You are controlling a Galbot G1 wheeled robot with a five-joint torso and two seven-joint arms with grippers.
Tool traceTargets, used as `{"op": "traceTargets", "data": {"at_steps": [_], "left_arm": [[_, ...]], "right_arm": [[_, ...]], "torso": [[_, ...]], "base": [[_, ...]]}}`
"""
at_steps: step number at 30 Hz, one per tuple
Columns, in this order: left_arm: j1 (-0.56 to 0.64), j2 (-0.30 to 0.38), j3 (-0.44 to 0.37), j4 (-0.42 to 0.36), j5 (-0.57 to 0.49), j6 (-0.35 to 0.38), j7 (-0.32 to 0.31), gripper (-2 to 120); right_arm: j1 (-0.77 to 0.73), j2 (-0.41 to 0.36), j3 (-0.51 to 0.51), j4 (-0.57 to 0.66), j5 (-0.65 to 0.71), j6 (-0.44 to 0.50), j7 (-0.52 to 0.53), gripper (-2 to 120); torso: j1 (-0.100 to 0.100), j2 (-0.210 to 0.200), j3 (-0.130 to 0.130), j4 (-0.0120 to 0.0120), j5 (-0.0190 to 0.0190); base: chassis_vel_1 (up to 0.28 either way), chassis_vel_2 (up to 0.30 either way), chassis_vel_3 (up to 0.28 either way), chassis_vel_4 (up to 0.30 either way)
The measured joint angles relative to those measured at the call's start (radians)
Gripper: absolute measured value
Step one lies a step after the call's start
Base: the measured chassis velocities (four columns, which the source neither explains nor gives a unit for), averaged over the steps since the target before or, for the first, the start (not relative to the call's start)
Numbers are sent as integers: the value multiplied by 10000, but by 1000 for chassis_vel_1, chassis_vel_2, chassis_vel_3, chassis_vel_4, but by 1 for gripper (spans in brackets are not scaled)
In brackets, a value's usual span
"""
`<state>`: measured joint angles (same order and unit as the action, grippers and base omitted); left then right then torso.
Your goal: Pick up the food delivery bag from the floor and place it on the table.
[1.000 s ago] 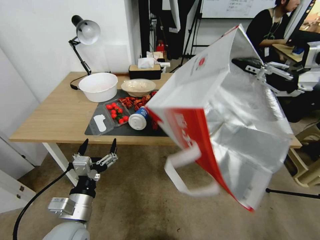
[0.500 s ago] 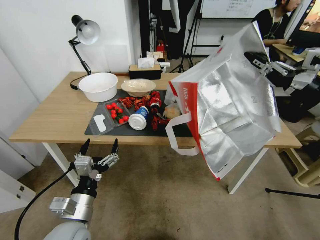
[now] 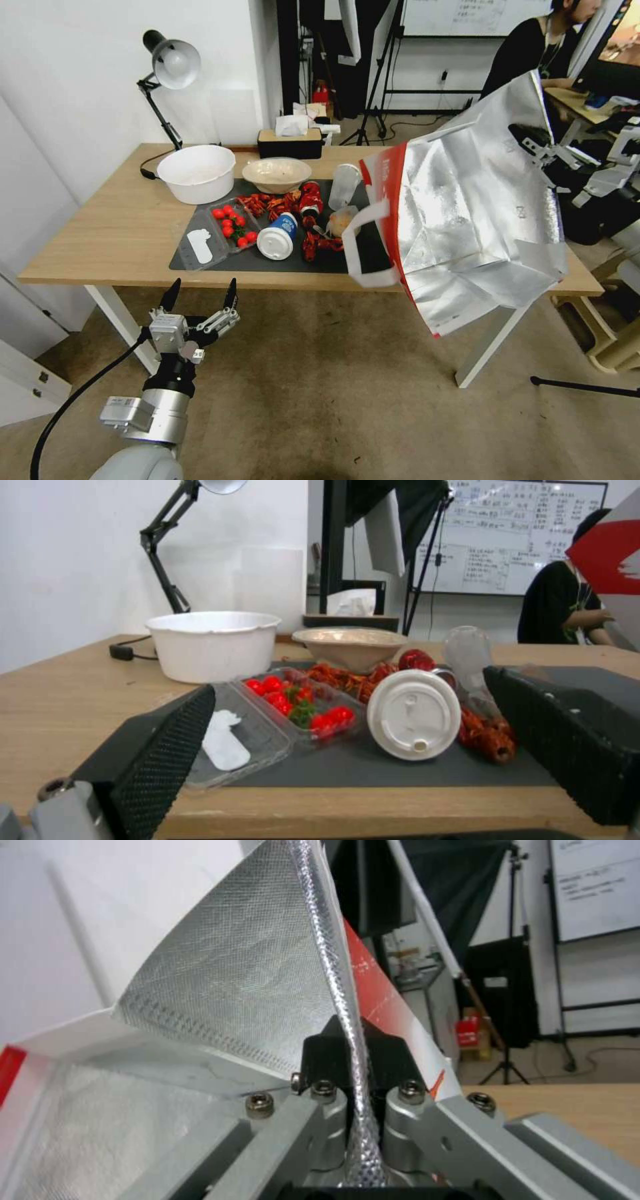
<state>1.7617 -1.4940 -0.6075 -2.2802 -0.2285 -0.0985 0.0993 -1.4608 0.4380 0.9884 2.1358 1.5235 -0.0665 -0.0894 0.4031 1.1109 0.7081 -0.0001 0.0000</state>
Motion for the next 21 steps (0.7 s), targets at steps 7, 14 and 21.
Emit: {"op": "traceTargets", "data": {"at_steps": [7, 14, 21], "left_arm": [[-2, -4, 19, 18, 9, -10, 14, 100], [-6, -11, 30, 37, 15, -25, 24, 100], [-7, -14, 42, 61, 21, -43, 38, 100]], "right_arm": [[12, 40, -24, -199, -106, -29, 161, 0], [15, 76, -37, -334, -181, -83, 215, 0], [62, 179, -187, -531, -428, -110, 301, 0]], "torso": [[-1, -1, 0, 0, 0], [-1, -1, -1, 0, 0], [-1, -2, -1, 0, 0]], "base": [[0, 0, 0, 0], [0, 0, 0, 0], [0, 0, 0, 0]]}}
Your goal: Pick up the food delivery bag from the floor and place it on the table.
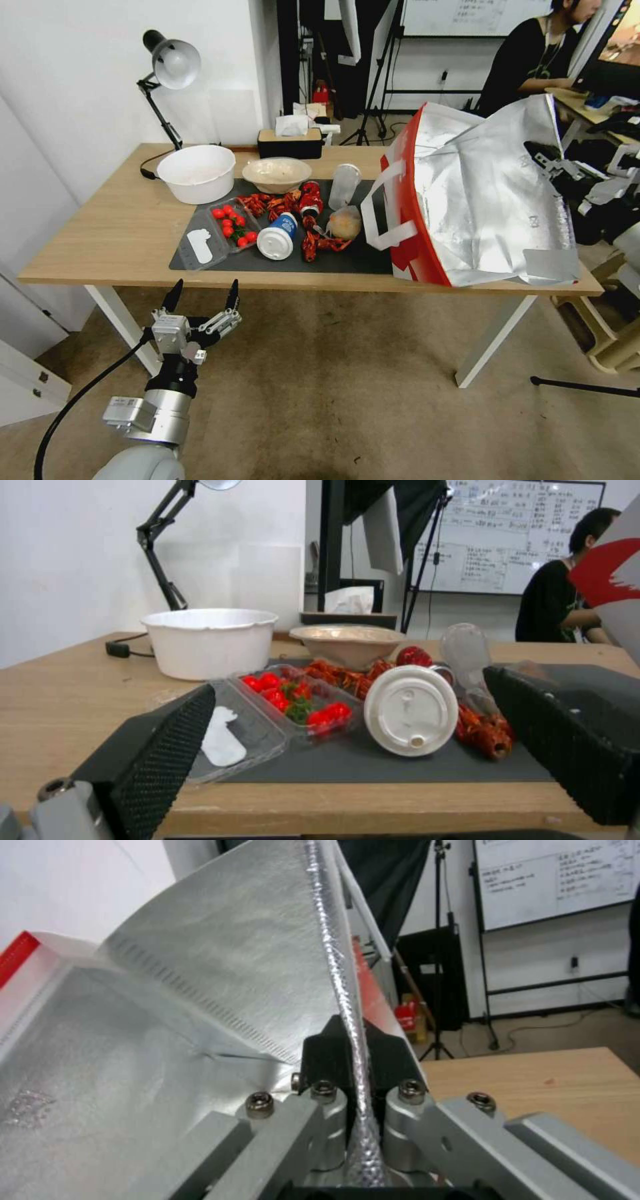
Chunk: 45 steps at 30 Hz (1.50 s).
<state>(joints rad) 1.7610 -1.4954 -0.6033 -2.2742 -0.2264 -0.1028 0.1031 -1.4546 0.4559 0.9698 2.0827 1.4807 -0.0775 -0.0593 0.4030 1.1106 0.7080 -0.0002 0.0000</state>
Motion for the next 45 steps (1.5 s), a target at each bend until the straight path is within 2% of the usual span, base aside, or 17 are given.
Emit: {"op": "traceTargets", "data": {"at_steps": [9, 12, 19, 22, 24, 25, 28, 29, 32, 33, 34, 36, 38, 40, 41, 43, 45], "left_arm": [[-28, -28, 41, 86, 10, -32, 23, 100], [-41, -44, 74, 122, 39, -54, 43, 100], [-44, -20, 63, 154, 39, -116, 56, 100], [-50, -35, 75, 159, 39, -120, 82, 100], [-47, -34, 79, 160, 39, -131, 110, 100], [-47, -34, 79, 160, 39, -131, 110, 100], [-27, -38, 86, 158, 39, -162, 142, 100], [-27, -38, 86, 158, 39, -162, 142, 100], [5, -64, 105, 151, 42, -205, 177, 100], [17, -67, 107, 149, 47, -219, 193, 100], [17, -67, 107, 149, 47, -219, 193, 100], [28, -71, 107, 115, 52, -227, 208, 100], [29, -71, 105, 109, 52, -228, 210, 100], [33, -66, 90, 87, 52, -230, 212, 100], [33, -66, 90, 87, 52, -230, 212, 100], [46, -65, 87, 70, 52, -232, 212, 100], [49, -66, 86, 68, 52, -233, 212, 100]], "right_arm": [[638, 75, -778, -583, -637, 9, 599, 0], [1254, 71, -1342, -824, -848, 21, 935, 0], [1495, 69, -1544, -867, -996, 16, 1063, 0], [1529, 72, -1524, -876, -1016, -28, 1148, 7], [1657, 69, -1462, -954, -1029, -54, 1242, 17], [1657, 69, -1462, -954, -1029, -54, 1242, 17], [1722, 14, -1342, -1041, -1061, -54, 1299, 32], [1722, 14, -1342, -1041, -1061, -54, 1299, 32], [1849, 11, -1214, -1069, -1297, 10, 1377, 45], [1905, 24, -1161, -1072, -1577, 150, 1368, 51], [1905, 24, -1161, -1072, -1577, 150, 1368, 51], [1802, 20, -952, -998, -1949, 489, 1197, 63], [1710, 20, -872, -910, -1976, 596, 1110, 64], [1428, 144, -727, -561, -1986, 902, 830, 76], [1428, 144, -727, -561, -1986, 902, 830, 76], [1230, 409, -733, -245, -2126, 1242, 503, 86], [1166, 500, -755, -152, -2200, 1303, 415, 89]], "torso": [[-2, -2, -1, 0, -1], [-1, -3, -1, 2, 0], [-1, -3, -1, 1, 0], [-1, -3, -1, 0, 0], [-1, -4, -1, 0, 0], [-1, -4, -1, 0, 0], [-2, -4, -1, 0, 0], [-2, -4, -1, 0, 0], [-1, -4, -2, 1, -1], [-2, -4, -2, 1, 0], [-2, -4, -2, 1, 0], [-1, -4, -2, 1, -1], [-2, -3, -1, 0, 0], [-2, -3, -2, 0, -2], [-2, -3, -2, 0, -2], [-2, -4, -2, 1, -2], [-3, -4, -3, 1, -4]], "base": [[0, 0, 0, 0], [0, 0, 0, 0], [0, 0, 0, 0], [0, 0, 0, 0], [0, 0, 0, 0], [0, 0, 0, 0], [0, 0, 0, 0], [0, 0, 0, 0], [0, 0, 0, 0], [0, 0, 0, 0], [0, 0, 0, 0], [0, 0, 0, 0], [0, 0, 0, 0], [0, 0, 0, 0], [0, 0, 0, 0], [0, 0, 0, 0], [0, 0, 0, 0]]}}
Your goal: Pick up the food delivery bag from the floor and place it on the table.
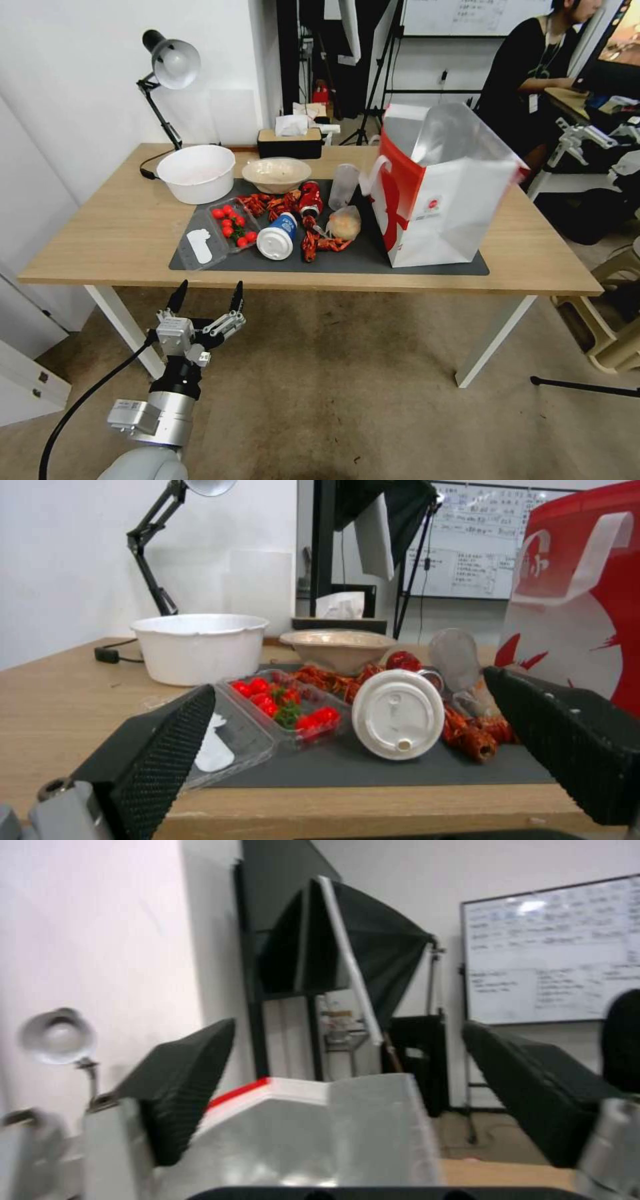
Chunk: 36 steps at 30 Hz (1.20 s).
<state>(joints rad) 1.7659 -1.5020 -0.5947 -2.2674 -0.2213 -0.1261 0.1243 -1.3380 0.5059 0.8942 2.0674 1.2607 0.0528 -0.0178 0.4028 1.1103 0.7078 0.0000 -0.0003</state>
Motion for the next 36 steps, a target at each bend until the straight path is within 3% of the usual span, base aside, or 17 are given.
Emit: {"op": "traceTargets", "data": {"at_steps": [3, 11, 13, 27, 30, 36], "left_arm": [[24, 24, -33, -9, 0, -21, -4, 100], [41, 50, -82, -24, -17, -34, -19, 100], [51, 56, -103, -23, -34, -40, -29, 100], [25, 54, -110, 67, -47, -57, -47, 100], [-33, 61, -105, 156, -52, -65, -52, 100], [-66, 89, -108, 238, -70, -71, -54, 100]], "right_arm": [[-408, 488, -144, 390, -662, 180, -627, 100], [-744, 893, -325, 616, -1545, 276, -1048, 100], [-1136, 1224, -432, 832, -2444, 358, -1167, 100], [-3018, 2789, -635, 1716, -5813, 625, -445, 100], [-3968, 4256, -1138, 1540, -7395, 1163, 232, 100], [-4537, 5630, -2128, 820, -8835, 2100, 769, 100]], "torso": [[0, 0, 0, -1, 1], [0, 0, 0, 0, 3], [0, 0, 0, 1, 2], [0, 0, 0, -1, 2], [0, 0, -1, -1, 2], [0, 0, 0, -1, 3]], "base": [[0, 0, 0, 0], [0, 0, 0, 0], [0, 0, 0, 0], [0, 0, 0, 0], [0, 0, 0, 0], [0, 0, 0, 0]]}}
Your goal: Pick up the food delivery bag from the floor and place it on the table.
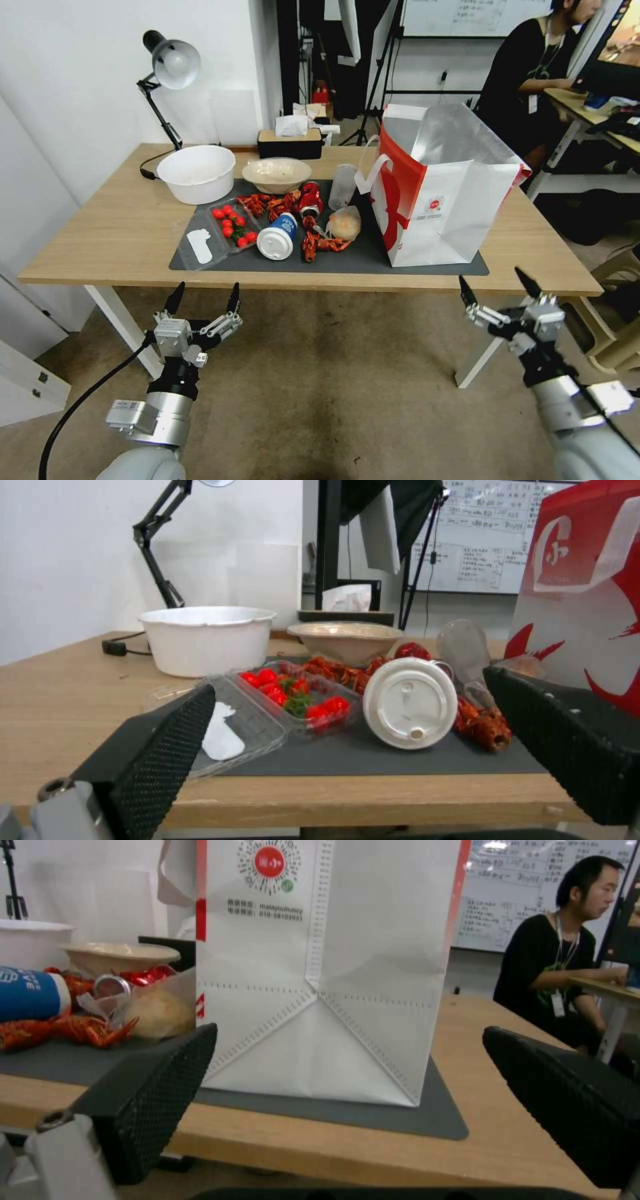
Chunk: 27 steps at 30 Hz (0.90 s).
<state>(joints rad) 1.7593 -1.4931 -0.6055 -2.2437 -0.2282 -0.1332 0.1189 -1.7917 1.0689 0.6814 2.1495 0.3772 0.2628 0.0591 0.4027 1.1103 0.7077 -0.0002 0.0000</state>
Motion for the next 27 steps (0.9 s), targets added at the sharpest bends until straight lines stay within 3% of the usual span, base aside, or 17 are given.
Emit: {"op": "traceTargets", "data": {"at_steps": [12, 27], "left_arm": [[-2, 0, -23, 82, -20, -81, -20, 100], [20, 16, -45, 64, -44, -100, -45, 100]], "right_arm": [[65, 459, -477, -255, -594, -59, 672, 100], [176, 504, -599, -288, -653, -167, 724, 100]], "torso": [[0, -1, 1, 1, 0], [1, -1, 1, 0, 0]], "base": [[0, 0, 0, 0], [0, 0, 0, 0]]}}
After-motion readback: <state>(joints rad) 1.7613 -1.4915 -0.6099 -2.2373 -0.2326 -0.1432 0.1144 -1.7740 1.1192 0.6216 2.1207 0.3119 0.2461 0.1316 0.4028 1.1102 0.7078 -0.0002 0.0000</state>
